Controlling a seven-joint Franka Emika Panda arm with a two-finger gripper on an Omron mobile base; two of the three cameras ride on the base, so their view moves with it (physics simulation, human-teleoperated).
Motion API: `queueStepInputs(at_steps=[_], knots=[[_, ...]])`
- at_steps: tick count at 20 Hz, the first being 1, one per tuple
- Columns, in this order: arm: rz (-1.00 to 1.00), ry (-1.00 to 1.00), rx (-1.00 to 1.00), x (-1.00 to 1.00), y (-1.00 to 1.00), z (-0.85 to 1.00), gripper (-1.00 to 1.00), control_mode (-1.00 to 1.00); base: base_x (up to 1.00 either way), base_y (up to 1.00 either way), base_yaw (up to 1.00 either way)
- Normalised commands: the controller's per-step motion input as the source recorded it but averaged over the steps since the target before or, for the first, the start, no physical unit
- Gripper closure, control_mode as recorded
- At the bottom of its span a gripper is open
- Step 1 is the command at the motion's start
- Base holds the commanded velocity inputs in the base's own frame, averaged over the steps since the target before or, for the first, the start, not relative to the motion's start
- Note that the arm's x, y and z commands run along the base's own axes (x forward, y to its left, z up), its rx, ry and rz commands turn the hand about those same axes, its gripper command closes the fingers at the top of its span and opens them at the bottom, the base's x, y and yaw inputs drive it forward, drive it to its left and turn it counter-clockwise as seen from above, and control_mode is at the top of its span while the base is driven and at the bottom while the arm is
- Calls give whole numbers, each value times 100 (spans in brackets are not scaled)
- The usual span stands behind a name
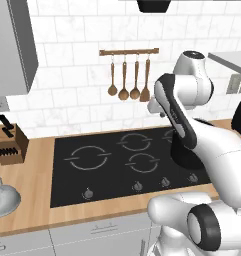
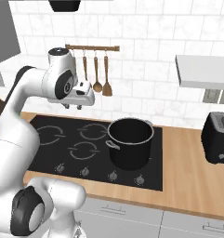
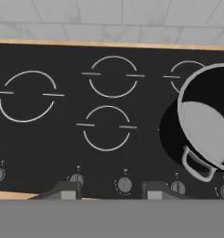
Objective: Pick the kettle from the counter and place it on a stove burner. Then turn the burner on.
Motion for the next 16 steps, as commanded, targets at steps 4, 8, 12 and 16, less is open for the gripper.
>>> queueStepInputs(at_steps=[4,8,12,16], knots=[[1,-8,-6,-34,25,0,-100,-100,0,0,0],[18,-16,-8,-86,63,0,-100,-100,0,0,0],[15,-11,-5,-65,88,0,-100,-100,0,0,0],[17,-10,-9,-70,100,0,-100,-100,0,0,0]])
